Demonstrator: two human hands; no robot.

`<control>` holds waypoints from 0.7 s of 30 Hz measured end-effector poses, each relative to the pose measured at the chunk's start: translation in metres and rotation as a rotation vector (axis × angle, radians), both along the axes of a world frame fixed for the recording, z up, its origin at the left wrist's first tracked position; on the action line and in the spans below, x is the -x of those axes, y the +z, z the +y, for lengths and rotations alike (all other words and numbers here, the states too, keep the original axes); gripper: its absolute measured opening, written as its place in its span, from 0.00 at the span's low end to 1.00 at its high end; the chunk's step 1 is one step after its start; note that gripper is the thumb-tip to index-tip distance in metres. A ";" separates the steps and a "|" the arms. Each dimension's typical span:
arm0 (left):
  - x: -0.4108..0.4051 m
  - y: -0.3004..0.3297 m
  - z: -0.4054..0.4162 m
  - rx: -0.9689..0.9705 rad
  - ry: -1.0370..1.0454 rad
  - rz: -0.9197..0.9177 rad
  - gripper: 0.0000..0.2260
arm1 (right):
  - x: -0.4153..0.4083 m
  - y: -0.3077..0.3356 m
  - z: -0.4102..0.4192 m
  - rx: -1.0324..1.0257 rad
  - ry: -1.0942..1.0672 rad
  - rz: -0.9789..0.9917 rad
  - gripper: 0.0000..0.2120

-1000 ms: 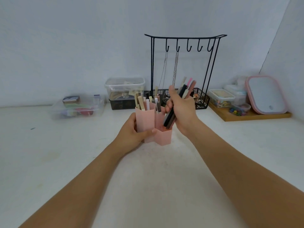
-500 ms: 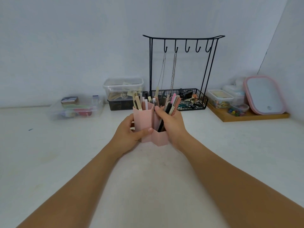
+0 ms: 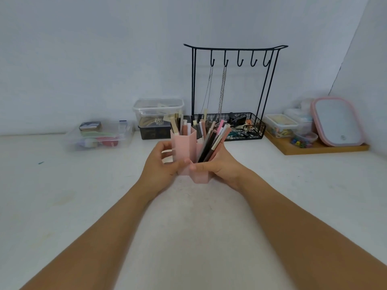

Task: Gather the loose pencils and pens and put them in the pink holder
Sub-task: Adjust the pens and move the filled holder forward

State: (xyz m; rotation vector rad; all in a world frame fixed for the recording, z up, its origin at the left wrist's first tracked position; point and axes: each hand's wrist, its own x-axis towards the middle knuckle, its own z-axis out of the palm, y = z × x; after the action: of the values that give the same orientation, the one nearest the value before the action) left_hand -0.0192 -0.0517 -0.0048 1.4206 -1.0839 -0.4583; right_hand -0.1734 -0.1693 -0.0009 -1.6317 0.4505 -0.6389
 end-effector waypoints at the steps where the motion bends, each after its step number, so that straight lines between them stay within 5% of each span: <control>1: 0.000 -0.001 0.000 -0.003 0.037 -0.051 0.25 | 0.001 0.000 -0.001 0.012 0.022 0.017 0.53; 10: -0.001 -0.003 -0.007 -0.110 0.052 -0.133 0.28 | -0.002 -0.003 -0.005 0.120 -0.282 -0.004 0.44; 17: -0.001 -0.003 -0.017 -0.359 0.051 -0.316 0.25 | -0.003 -0.001 -0.029 -0.002 -0.523 0.051 0.44; 21: -0.011 0.003 -0.033 -0.421 0.069 -0.208 0.21 | -0.007 0.004 -0.035 -0.017 -0.551 0.083 0.41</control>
State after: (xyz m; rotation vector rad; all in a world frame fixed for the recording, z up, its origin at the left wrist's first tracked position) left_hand -0.0078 -0.0844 -0.0014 1.9042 -1.1419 -0.5171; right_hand -0.1661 -0.2043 0.0029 -1.5232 0.9813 -0.9710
